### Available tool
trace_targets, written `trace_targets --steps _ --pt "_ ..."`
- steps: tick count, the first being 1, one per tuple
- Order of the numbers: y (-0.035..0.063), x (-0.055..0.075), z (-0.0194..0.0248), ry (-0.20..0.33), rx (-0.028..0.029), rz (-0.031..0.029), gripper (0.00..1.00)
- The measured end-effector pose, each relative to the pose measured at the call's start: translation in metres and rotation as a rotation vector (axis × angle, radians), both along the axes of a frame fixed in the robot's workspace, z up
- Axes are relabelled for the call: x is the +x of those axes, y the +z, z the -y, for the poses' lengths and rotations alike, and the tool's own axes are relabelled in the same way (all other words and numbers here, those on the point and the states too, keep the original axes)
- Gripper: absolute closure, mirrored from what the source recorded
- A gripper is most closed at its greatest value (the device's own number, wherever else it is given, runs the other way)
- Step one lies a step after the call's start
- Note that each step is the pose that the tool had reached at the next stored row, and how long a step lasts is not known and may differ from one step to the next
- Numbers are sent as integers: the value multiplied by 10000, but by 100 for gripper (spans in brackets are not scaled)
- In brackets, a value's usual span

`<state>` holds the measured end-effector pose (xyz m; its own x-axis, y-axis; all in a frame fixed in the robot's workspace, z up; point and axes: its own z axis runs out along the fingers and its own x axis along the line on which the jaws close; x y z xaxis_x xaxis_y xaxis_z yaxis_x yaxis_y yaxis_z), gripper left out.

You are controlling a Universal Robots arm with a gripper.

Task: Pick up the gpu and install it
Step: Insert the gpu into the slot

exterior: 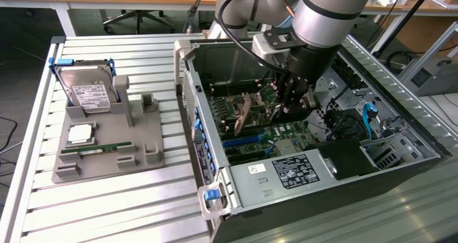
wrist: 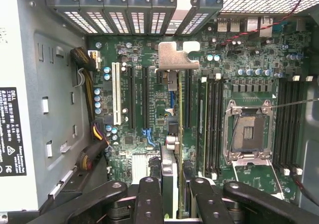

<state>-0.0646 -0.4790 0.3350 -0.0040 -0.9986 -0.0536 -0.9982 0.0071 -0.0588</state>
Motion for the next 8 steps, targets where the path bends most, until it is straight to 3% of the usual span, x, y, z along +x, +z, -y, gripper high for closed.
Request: trace_targets --steps 8 --pt "-3 0 16 0 0 0 73"
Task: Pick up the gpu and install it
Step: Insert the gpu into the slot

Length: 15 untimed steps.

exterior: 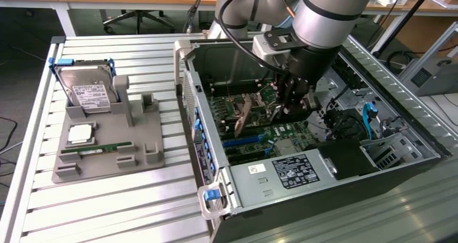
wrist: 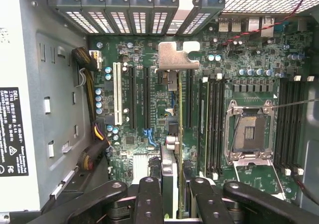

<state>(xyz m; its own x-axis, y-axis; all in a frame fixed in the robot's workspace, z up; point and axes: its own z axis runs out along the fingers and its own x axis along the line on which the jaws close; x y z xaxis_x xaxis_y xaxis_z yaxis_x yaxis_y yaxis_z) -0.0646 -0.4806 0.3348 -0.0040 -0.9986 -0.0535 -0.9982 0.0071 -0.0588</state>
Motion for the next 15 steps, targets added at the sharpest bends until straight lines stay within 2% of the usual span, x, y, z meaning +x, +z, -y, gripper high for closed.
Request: trace_targets --steps 2,15 --pt "-2 -1 17 0 0 0 73" --pt "-6 -1 44 0 0 0 73"
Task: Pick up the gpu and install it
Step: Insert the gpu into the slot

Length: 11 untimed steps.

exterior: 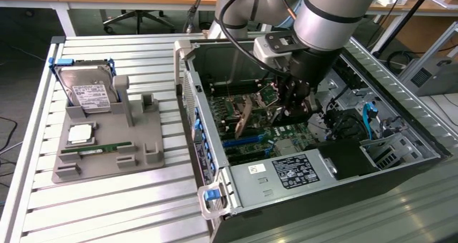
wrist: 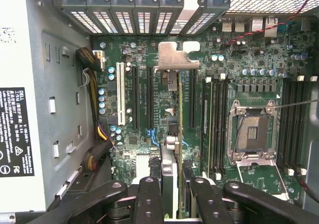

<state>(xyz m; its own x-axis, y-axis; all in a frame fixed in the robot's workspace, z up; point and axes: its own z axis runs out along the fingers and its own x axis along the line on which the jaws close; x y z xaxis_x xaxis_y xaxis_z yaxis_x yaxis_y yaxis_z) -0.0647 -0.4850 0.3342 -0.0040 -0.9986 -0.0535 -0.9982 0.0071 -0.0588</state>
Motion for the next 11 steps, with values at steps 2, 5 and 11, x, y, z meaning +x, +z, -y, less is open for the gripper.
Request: trace_targets --steps 2,5,11 --pt "-1 0 3 0 0 0 73" --pt "-1 0 9 0 0 0 73" --pt "-2 0 19 1 0 -1 73"
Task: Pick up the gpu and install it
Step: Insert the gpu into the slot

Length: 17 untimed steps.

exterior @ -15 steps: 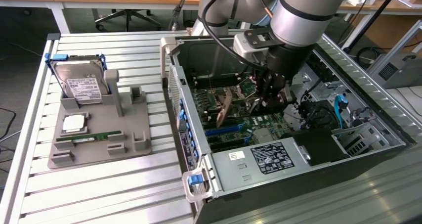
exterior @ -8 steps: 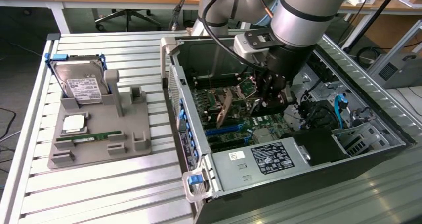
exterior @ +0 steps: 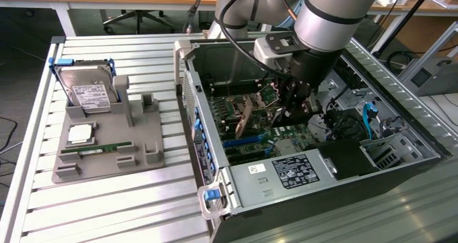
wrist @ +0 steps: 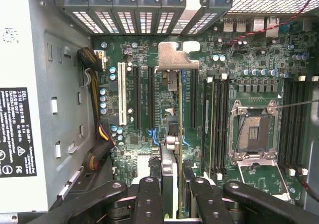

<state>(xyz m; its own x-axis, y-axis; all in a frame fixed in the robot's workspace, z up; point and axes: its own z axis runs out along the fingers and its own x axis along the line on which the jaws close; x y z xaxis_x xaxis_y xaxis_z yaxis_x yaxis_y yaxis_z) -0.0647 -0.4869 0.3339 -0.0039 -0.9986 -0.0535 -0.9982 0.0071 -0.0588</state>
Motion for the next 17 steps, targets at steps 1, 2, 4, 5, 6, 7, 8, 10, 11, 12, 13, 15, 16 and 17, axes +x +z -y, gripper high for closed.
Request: trace_targets --steps 1,2,4,5,6,7,8,10,11,12,13,15,16,17 --pt "0 0 2 -1 0 0 73" --pt "0 0 4 -1 0 0 73" --pt "-1 0 7 -1 0 0 73" --pt "-1 0 9 -1 0 0 73" --pt "-2 0 10 0 0 0 73" --pt "-2 0 12 0 0 0 73" --pt "-2 0 13 0 0 0 73" --pt "-3 0 17 -1 0 1 73" --pt "-3 0 20 -1 0 1 73" --pt "-4 0 22 -1 0 0 73" --pt "-4 -1 23 -1 -1 0 73" --pt "-4 0 27 0 0 0 73" --pt "-14 -1 68 0 -1 0 73" --pt "-22 -7 68 -1 0 0 73"
